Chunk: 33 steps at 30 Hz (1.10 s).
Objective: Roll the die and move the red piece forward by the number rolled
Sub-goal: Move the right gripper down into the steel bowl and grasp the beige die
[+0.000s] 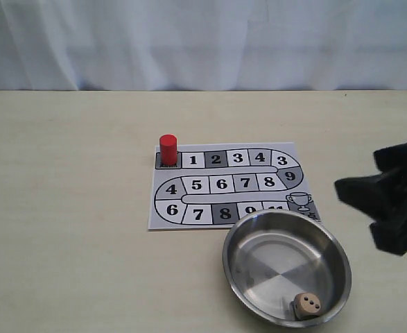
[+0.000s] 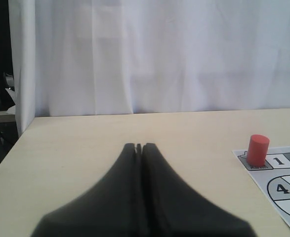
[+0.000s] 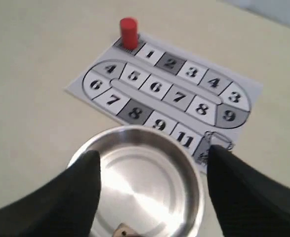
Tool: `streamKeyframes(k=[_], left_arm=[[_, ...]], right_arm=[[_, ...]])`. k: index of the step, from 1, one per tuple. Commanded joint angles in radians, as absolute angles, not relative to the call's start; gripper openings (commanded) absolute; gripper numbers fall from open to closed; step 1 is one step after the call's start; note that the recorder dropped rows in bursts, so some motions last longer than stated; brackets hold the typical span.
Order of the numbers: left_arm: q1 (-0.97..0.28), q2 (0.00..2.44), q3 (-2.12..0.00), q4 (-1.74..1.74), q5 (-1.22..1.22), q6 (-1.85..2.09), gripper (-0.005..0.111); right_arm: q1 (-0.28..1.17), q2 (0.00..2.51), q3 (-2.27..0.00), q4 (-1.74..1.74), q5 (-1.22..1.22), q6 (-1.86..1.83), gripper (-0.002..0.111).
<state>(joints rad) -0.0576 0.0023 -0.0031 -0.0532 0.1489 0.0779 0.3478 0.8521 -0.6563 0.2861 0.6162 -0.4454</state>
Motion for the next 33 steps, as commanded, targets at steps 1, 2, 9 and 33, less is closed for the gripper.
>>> streamKeyframes(k=[1, 2, 9, 33], left_arm=[[-0.059, 0.0, 0.0, -0.055, 0.143, 0.073, 0.0], [-0.059, 0.0, 0.0, -0.055, 0.143, 0.073, 0.0], [-0.059, 0.0, 0.0, -0.055, 0.143, 0.073, 0.0], [-0.059, 0.0, 0.0, -0.055, 0.143, 0.073, 0.0]], right_arm=[[0.446, 0.952, -0.662, 0.272, 0.642, -0.424, 0.061], [0.462, 0.975, -0.662, 0.263, 0.642, -0.41, 0.061], [0.492, 1.126, -0.662, 0.168, 0.654, -0.173, 0.061], [0.492, 1.501, -0.662, 0.194, 0.63, -0.108, 0.047]])
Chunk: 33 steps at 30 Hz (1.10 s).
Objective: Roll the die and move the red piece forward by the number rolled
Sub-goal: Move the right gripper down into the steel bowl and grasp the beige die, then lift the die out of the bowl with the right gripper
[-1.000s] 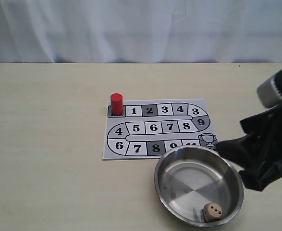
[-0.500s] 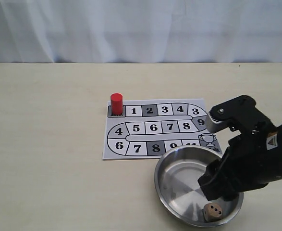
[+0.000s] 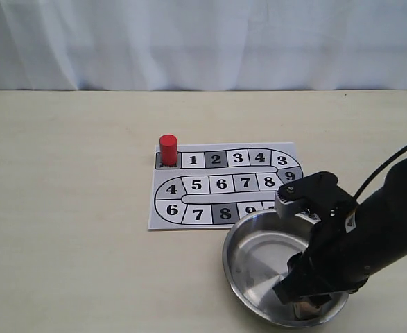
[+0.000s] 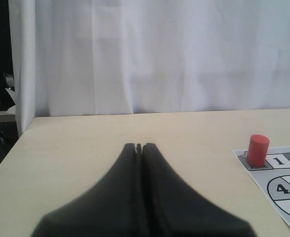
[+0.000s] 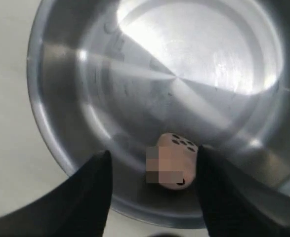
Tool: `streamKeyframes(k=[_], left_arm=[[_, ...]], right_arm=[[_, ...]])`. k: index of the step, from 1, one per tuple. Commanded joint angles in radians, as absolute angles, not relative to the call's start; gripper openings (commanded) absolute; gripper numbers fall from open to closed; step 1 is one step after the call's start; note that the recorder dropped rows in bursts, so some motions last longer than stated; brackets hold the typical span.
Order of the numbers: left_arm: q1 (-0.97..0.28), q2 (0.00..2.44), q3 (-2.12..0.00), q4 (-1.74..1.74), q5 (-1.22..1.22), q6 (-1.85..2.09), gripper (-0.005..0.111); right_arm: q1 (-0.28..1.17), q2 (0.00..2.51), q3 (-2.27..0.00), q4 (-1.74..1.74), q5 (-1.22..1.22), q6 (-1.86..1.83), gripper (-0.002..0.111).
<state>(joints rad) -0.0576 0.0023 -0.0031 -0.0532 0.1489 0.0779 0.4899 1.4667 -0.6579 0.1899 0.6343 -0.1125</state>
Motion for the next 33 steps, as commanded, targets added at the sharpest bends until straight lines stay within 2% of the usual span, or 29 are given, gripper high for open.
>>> streamKeyframes(k=[1, 33], left_arm=[[-0.059, 0.0, 0.0, -0.055, 0.143, 0.073, 0.0], [-0.059, 0.0, 0.0, -0.055, 0.143, 0.073, 0.0]], right_arm=[[0.492, 1.511, -0.662, 0.194, 0.634, -0.108, 0.047], [0.492, 1.672, -0.662, 0.19, 0.574, -0.082, 0.047]])
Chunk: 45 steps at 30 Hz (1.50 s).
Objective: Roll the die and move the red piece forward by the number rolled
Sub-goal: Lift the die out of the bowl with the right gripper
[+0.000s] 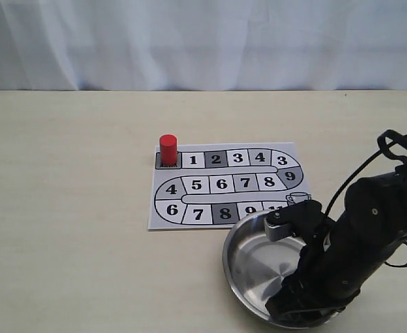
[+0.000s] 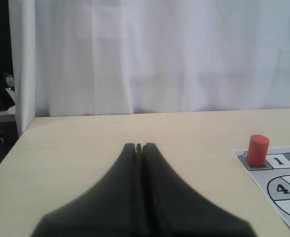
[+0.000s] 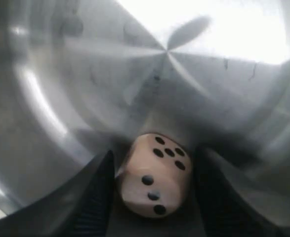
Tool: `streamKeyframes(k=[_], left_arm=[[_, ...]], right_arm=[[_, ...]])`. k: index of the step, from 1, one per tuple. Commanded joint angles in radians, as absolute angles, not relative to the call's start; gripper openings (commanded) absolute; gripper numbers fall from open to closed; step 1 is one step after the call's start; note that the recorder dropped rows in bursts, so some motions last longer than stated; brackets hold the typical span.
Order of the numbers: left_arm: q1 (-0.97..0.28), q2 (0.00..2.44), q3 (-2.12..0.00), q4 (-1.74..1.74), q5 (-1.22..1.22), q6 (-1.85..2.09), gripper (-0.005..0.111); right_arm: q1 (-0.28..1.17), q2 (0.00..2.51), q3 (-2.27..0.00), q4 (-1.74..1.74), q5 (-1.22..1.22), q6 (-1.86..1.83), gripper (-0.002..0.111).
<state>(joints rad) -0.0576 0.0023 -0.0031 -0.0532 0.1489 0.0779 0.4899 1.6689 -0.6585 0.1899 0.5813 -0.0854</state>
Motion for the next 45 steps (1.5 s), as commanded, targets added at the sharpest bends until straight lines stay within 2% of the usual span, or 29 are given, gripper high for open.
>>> streamKeyframes(k=[1, 4, 6, 9, 11, 18, 26, 38, 45], left_arm=[[-0.059, 0.0, 0.0, -0.055, 0.143, 0.073, 0.0], [-0.059, 0.0, 0.0, -0.055, 0.143, 0.073, 0.0], [-0.059, 0.0, 0.0, -0.055, 0.143, 0.073, 0.0], [-0.059, 0.0, 0.0, -0.055, 0.143, 0.073, 0.0], [-0.059, 0.0, 0.0, -0.055, 0.143, 0.073, 0.0], [-0.059, 0.0, 0.0, -0.055, 0.143, 0.073, 0.0], [-0.059, 0.0, 0.0, -0.055, 0.143, 0.073, 0.0], [-0.059, 0.0, 0.0, -0.055, 0.143, 0.073, 0.0], [-0.059, 0.0, 0.0, -0.055, 0.143, 0.073, 0.0]], right_arm=[[0.492, 1.672, -0.662, 0.19, 0.574, -0.082, 0.047], [0.492, 1.672, -0.662, 0.19, 0.574, -0.082, 0.047], [0.492, 1.672, -0.662, 0.19, 0.568, -0.082, 0.04], [0.492, 1.672, -0.662, 0.19, 0.548, -0.082, 0.015], [0.492, 1.672, -0.669, 0.19, 0.55, -0.082, 0.004], [0.49, 1.625, -0.78, 0.153, 0.627, -0.063, 0.004], [0.447, 1.585, -0.873, -0.04, 0.64, 0.1, 0.004], [0.112, 1.591, -0.93, -0.053, 0.523, 0.094, 0.004], [-0.029, 1.596, -0.93, -0.211, 0.432, 0.076, 0.004]])
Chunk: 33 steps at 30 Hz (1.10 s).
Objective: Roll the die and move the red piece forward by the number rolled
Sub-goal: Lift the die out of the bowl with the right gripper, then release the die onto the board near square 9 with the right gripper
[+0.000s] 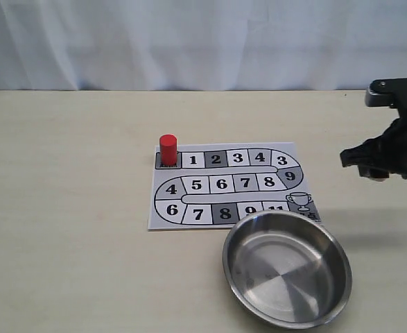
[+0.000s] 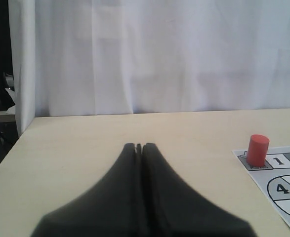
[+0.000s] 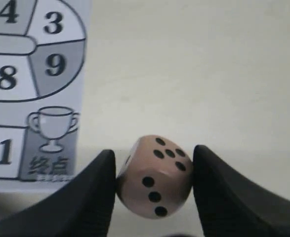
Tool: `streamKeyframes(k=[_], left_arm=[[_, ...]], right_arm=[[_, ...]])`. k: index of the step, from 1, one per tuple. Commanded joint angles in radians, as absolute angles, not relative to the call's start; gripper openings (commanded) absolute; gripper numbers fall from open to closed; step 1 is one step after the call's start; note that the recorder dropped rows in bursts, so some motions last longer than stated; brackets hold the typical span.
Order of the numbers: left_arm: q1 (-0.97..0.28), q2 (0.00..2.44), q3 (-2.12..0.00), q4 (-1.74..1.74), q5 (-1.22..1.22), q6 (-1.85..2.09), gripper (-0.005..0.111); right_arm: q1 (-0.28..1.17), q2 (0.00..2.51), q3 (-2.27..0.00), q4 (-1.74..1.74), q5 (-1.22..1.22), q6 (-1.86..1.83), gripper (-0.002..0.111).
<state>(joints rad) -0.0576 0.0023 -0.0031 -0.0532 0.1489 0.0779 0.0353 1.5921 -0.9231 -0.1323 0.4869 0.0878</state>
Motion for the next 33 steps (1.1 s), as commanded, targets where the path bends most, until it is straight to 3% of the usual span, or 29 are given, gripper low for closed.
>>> streamKeyframes(k=[1, 14, 17, 22, 27, 33], left_arm=[[-0.059, 0.0, 0.0, -0.055, 0.143, 0.073, 0.0], [-0.059, 0.0, 0.0, -0.055, 0.143, 0.073, 0.0], [-0.059, 0.0, 0.0, -0.055, 0.143, 0.073, 0.0], [-0.059, 0.0, 0.0, -0.055, 0.143, 0.073, 0.0], [-0.059, 0.0, 0.0, -0.055, 0.143, 0.073, 0.0], [-0.059, 0.0, 0.0, -0.055, 0.143, 0.073, 0.0]], right_arm=[[-0.041, 1.6, -0.93, -0.219, 0.423, 0.076, 0.004], [-0.093, 1.761, -0.93, -0.149, 0.347, 0.067, 0.006], [-0.093, 1.771, -0.96, 0.042, 0.375, -0.025, 0.021], [-0.093, 1.772, -1.028, 0.515, 0.571, -0.474, 0.061], [-0.093, 1.772, -1.035, 0.728, 0.584, -0.672, 0.075], [-0.093, 1.772, -1.035, 0.699, 0.573, -0.672, 0.076]])
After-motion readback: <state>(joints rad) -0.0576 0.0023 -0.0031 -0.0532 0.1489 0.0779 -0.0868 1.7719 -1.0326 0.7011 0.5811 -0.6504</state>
